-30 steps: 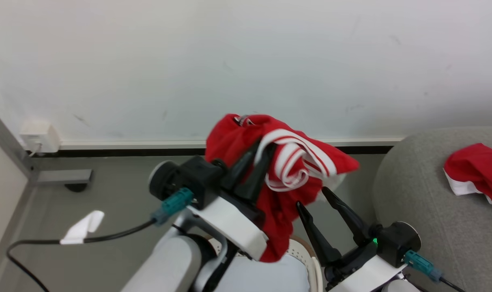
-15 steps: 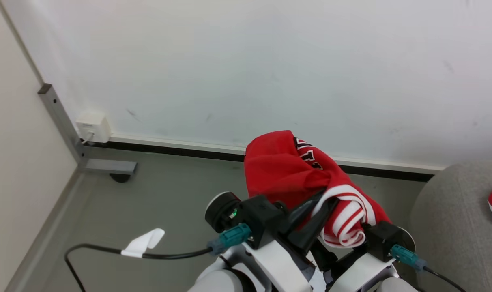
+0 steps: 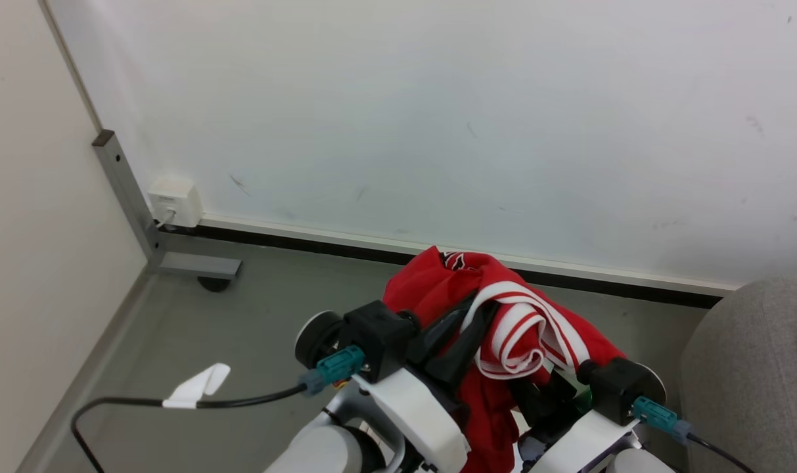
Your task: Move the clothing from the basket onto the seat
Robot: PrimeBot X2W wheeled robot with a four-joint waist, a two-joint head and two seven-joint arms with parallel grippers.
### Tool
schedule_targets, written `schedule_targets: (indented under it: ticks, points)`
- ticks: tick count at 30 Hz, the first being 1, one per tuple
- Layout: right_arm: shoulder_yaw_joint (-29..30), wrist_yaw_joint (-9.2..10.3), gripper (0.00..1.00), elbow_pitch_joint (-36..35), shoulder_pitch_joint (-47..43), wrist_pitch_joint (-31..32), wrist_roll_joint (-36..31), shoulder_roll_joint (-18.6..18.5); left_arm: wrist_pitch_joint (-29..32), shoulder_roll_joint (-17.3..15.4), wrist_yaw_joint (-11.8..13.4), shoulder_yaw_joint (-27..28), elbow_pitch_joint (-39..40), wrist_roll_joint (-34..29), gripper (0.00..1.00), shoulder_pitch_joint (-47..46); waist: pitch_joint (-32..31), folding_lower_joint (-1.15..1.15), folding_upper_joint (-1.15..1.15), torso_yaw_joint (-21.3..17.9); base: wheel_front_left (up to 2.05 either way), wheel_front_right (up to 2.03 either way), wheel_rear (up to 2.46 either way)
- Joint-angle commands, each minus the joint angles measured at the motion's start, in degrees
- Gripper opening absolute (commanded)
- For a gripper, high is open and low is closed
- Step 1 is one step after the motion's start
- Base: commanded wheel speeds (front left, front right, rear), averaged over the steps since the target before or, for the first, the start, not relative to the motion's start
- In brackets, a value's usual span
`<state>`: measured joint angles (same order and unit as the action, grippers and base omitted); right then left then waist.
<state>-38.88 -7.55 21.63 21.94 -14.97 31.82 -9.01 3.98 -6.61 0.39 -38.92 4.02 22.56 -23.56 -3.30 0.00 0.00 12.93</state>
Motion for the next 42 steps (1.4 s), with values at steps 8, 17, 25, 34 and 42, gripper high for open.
schedule_targets:
  ticks: [8, 17, 25, 34, 42]
  points:
    - [2.46, 0.13, 0.00, -3.52, -2.46, -0.27, -0.56, -0.24, -0.67, -1.06, 0.27, 0.31, -1.06, 0.45, 0.00, 0.91, 0.73, 0.00, 0.00, -2.37, 0.00, 0.00, 0.00]
    - [7.90, 0.13, 0.00, -5.54, -3.52, -0.24, -2.49, -1.43, -1.37, -0.88, 0.25, -1.01, -0.92, 0.40, 1.00, 1.65, 1.87, 0.00, 0.00, -6.07, 0.00, 0.00, 0.00]
    - [13.14, 0.13, 0.00, -7.55, -3.68, -0.25, -4.14, -3.19, -2.11, -1.17, 0.57, -1.46, -1.36, 0.48, 1.00, 2.15, 3.81, 0.00, 0.00, -12.86, 0.00, 0.00, 0.00]
    - [19.27, 0.13, 0.00, -9.80, -3.47, -0.25, -4.33, -6.01, -4.15, -1.52, -1.64, -3.54, -2.58, -1.18, 1.00, 0.05, 6.87, 0.00, 0.00, -23.56, 0.00, 0.00, 0.00]
    - [24.02, 0.13, 0.00, -11.59, -4.69, -0.24, -4.73, -7.77, -5.93, -1.52, -2.90, -4.47, -4.75, -1.65, 1.00, -1.63, 8.41, 0.00, 0.00, -32.15, 0.00, 0.00, 0.00]
